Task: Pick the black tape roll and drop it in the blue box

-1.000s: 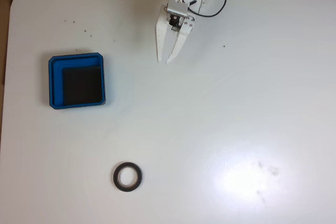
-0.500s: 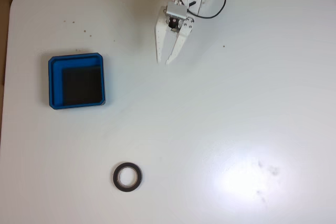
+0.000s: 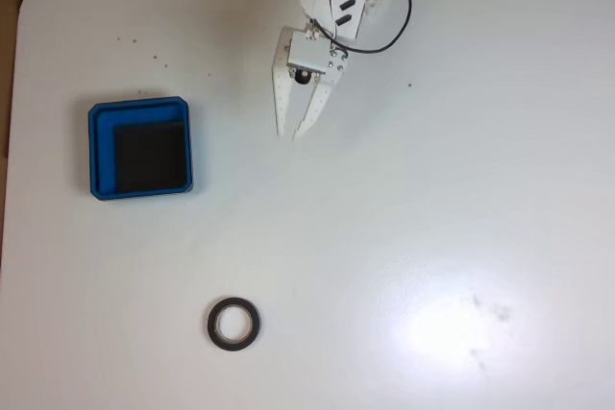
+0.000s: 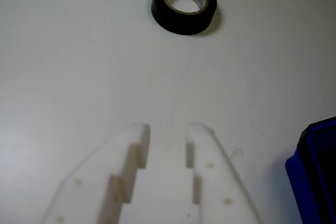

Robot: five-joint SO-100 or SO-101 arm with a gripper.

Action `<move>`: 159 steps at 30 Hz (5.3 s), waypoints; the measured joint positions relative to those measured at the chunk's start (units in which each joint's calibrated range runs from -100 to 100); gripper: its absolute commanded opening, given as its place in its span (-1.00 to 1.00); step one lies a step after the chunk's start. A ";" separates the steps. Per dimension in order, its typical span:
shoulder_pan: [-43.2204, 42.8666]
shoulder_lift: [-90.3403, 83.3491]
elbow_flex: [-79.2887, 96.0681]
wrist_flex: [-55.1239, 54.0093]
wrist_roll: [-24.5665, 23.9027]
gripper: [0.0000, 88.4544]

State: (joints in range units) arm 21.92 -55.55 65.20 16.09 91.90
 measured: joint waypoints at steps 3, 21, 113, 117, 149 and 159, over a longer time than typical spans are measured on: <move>0.59 8.04 -7.71 0.00 0.00 -0.98; 1.29 47.67 -47.17 0.00 -0.08 -0.98; 0.59 121.59 -129.33 19.70 0.00 -0.60; -1.19 121.59 -129.33 21.67 0.00 -0.60; -0.30 124.56 -129.42 14.37 0.00 -0.60; -0.30 124.89 -129.42 12.81 0.00 -0.60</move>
State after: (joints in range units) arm 21.62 69.35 -64.22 28.90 91.90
